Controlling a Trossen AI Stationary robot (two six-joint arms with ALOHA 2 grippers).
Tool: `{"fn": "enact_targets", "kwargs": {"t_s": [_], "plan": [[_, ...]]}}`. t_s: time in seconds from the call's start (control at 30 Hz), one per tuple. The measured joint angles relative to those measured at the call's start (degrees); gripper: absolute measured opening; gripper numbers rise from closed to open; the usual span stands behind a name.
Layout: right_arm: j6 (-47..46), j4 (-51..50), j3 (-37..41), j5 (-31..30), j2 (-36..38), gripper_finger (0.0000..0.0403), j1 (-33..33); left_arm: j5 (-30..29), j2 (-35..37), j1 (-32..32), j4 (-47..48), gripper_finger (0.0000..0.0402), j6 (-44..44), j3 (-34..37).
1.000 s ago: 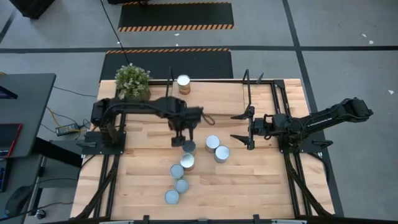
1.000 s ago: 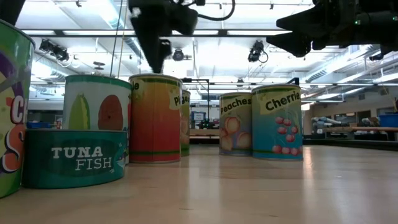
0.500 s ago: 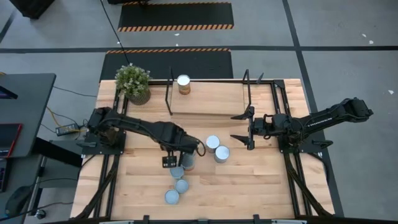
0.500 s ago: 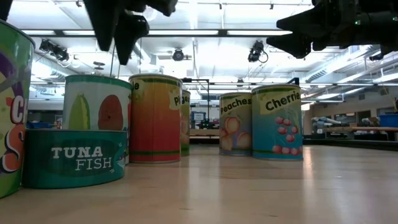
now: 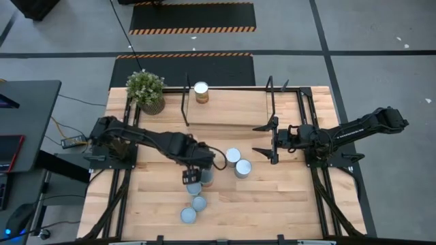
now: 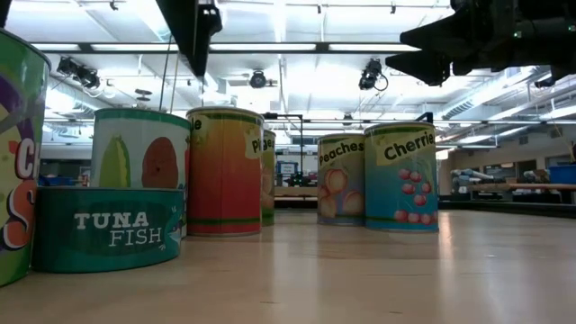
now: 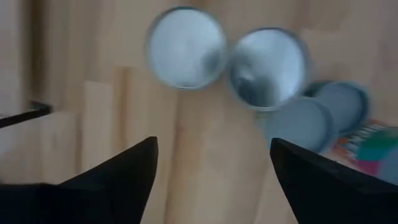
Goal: Pick and place cans onto a shelf
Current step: Put the canned vegetable on the shelf
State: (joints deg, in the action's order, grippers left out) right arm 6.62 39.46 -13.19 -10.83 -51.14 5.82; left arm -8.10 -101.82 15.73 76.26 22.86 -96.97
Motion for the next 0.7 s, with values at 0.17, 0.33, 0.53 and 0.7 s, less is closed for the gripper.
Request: {"fn": "enact_targets", "kwargs": {"t_s": [0.17,0.33,0.53,0.7], "plan": [[-0.06,-0.2,0.0,-0.02,-0.47,0.0376,0.0,6.52,0.02,2.29,-4.16,0.0314,3.9,0.0],[-0.2,0.55,0.0,-0.02,-0.47,0.0376,0.0,7.48,0.02,5.23,-8.25,0.0314,9.61,0.0],[-1.08,0.82,0.0,0.5,-0.47,0.0376,1.31,10.92,-0.37,9.17,-8.95,0.0314,19.62,0.02],[-1.08,2.68,0.0,0.44,-0.47,0.0376,2.78,11.64,-0.84,14.29,-8.81,0.0313,28.11,0.02]]}}
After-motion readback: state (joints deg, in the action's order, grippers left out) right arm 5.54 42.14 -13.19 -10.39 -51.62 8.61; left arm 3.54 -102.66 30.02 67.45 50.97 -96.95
